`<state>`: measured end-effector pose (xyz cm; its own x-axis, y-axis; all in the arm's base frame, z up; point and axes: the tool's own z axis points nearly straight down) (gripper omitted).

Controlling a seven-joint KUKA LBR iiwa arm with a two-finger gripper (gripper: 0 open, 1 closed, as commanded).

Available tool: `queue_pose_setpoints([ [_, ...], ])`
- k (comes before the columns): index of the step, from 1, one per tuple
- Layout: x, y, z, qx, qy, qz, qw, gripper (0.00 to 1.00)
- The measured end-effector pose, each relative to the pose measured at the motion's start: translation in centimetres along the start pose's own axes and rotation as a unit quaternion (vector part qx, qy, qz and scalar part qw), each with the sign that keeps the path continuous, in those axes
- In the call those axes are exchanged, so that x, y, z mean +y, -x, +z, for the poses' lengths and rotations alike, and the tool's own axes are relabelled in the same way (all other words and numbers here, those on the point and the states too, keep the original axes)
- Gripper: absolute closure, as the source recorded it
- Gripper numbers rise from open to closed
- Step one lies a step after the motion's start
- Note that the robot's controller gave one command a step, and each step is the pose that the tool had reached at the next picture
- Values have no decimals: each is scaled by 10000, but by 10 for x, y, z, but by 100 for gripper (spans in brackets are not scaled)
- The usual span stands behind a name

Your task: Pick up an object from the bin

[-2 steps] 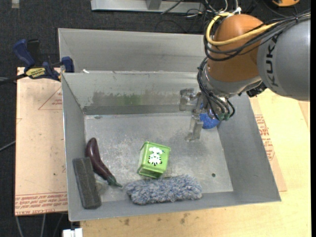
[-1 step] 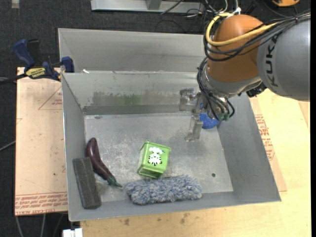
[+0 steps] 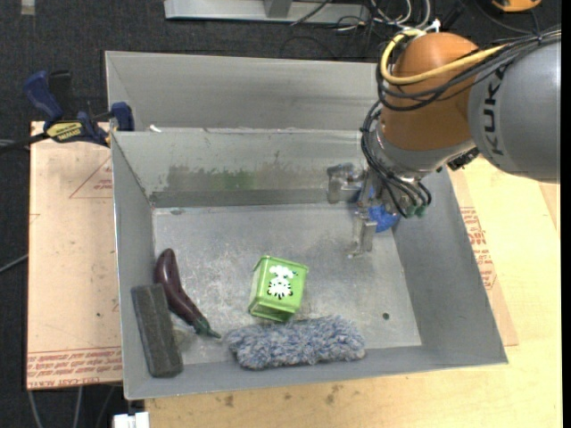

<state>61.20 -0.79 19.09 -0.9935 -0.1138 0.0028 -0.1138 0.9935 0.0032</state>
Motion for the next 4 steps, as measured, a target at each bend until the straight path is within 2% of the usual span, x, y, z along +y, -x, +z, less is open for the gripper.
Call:
queue_pose_setpoints([
  [1,22,5,24,-43,-35,-12,10000,0],
  [2,63,-13,77,-31,-18,-3,10000,0],
  [3,50,-50,104,-10,-10,-11,10000,0],
  [4,91,-42,105,-24,-21,421,9991,0],
])
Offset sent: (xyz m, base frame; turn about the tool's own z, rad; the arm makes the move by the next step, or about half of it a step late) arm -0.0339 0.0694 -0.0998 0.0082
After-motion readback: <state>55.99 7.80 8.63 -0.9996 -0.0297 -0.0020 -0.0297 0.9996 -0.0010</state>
